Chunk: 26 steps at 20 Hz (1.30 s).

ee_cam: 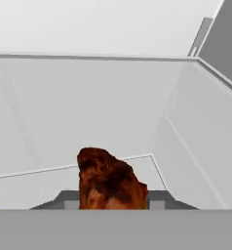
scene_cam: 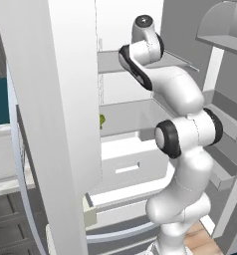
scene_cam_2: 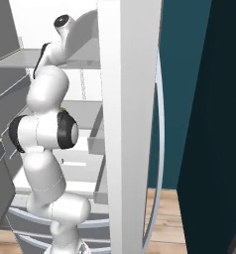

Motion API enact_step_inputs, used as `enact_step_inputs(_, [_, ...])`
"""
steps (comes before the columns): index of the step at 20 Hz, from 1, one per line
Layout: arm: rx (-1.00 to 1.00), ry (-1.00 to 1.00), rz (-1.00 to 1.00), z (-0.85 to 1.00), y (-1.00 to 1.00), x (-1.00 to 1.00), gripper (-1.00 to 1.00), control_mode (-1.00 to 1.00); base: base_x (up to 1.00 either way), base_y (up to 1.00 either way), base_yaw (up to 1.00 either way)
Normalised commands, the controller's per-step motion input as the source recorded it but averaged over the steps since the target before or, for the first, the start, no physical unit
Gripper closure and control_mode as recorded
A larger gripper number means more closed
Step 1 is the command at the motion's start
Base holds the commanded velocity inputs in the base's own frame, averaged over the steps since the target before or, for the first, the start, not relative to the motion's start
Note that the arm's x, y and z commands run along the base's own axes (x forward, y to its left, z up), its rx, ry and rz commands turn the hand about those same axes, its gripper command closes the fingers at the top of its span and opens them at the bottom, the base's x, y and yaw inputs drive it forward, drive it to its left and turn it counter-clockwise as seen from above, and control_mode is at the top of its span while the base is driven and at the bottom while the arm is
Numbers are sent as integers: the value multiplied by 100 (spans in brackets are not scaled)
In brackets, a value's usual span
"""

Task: Place one broccoli and one chicken drumstick in each tupperware on the nearby counter, to pack two identical lunches.

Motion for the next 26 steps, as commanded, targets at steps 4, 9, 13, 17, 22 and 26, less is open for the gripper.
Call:
enact_step_inputs(4, [0, -5, -8, -33, 0, -72, 100, -100, 0, 0, 0])
enact_step_inputs(9, [0, -2, -2, -25, 2, -100, 100, -100, 0, 0, 0])
enact_step_inputs(13, [0, -1, 1, -11, 7, -95, 100, -100, 0, 0, 0])
enact_step_inputs(17, [0, -4, 6, -9, 7, -67, 100, -100, 0, 0, 0])
enact_step_inputs(22, [0, 0, 10, -11, 0, -51, 100, -100, 0, 0, 0])
enact_step_inputs(26, [0, 0, 0, 0, 0, 0, 100, 100, -62, 0, 9])
